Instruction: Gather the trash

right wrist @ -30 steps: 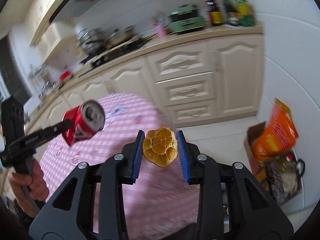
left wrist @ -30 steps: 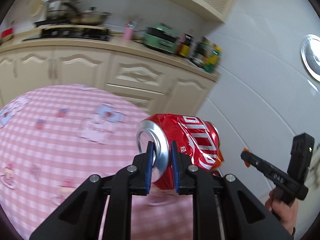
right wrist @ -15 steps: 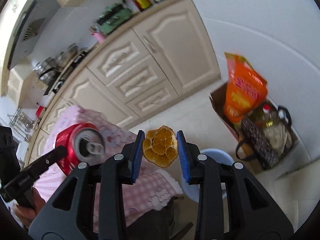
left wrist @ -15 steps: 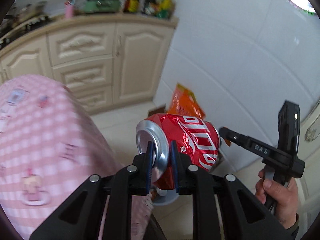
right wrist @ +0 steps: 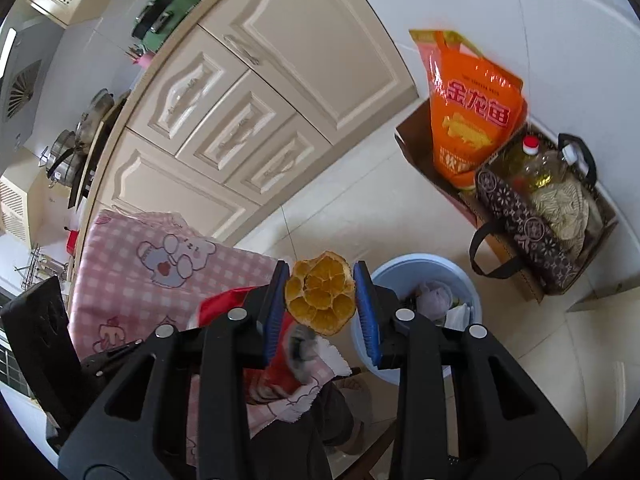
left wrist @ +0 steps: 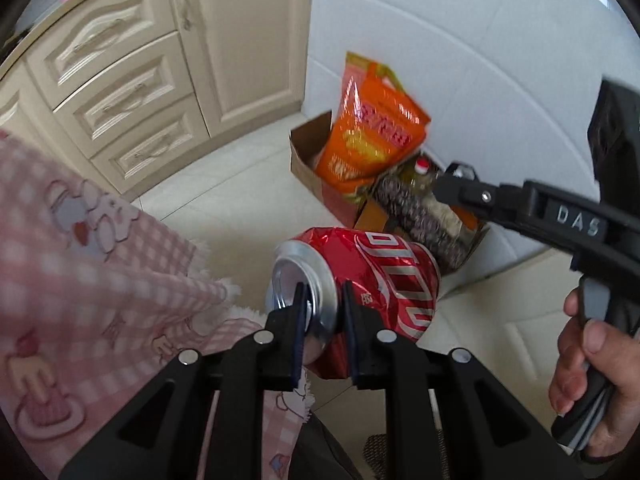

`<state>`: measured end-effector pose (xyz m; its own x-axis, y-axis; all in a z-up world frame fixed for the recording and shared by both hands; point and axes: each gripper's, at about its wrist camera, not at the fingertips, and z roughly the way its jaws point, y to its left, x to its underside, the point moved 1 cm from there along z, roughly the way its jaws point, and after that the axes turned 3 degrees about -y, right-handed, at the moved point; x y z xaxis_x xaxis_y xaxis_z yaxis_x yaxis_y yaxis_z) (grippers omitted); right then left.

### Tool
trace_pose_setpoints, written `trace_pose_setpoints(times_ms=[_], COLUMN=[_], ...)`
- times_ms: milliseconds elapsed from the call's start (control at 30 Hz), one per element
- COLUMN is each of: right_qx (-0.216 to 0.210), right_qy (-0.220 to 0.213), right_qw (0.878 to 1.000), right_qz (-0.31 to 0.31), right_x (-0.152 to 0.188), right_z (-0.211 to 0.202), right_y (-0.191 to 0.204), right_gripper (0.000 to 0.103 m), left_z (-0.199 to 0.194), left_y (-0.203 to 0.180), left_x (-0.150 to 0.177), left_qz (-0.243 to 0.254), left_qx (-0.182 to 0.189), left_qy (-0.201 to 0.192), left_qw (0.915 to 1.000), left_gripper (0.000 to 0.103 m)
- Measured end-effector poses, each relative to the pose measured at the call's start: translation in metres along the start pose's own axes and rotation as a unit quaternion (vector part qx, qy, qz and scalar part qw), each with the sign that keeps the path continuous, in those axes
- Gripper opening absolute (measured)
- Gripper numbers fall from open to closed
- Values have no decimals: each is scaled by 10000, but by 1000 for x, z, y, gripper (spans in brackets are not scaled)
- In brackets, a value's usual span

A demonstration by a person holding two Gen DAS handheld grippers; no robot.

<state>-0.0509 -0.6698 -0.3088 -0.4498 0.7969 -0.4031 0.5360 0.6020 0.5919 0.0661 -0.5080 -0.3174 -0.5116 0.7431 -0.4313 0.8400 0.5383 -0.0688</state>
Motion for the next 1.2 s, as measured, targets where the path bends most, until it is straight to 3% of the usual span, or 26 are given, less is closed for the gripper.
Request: trace_pose_setpoints(times_ms=[33,67,100,133,167,233,400,533,833,1033,1200], right_qx=[6,28,63,97,145,167,299,430,552,534,338], right_qy=[25,36,28,16,13,-6,-42,-97,-324,-573,-874], right_qw=[10000,10000,9999,9998,9997,9995,9992,9988,9979,9969,9942], right_qz=[51,87,129,165,208,257,247,226,111,-118,-520], right_x=[0,0,-1,-1,-1,-2,-2,-2,-5,-10,-12], right_z=[4,7,9,9,10,9,3,-4,-35,-63,-93], right_y=[-2,-4,-7,-9,-11,-13,-15,-13,7,45,101], right_gripper=[43,59,66,69,73,83,95,96,97,97,97], left_z=[4,11,15,19,23,20,14,-4,-56,-115,-180], left_y=[-5,-9,-10,-13,-14,-14,-13,-11,-17,-7,18], left_x=[0,-1,-3,-2,-3,-3,-7,-11,-14,-11,3], left_qz=[50,132,186,260,286,282,174,62,-10,-176,-462], left_qx=[12,-46,-90,-148,-204,-322,-462,-458,-383,-292,-491], left_qy=[56,124,161,244,313,191,138,-62,-632,-1225,-1876], left_qw=[10000,9998,9997,9993,9989,9989,9987,9989,9973,9919,9799], left_gripper=[17,18,18,28,51,71,76,82,84,85,86])
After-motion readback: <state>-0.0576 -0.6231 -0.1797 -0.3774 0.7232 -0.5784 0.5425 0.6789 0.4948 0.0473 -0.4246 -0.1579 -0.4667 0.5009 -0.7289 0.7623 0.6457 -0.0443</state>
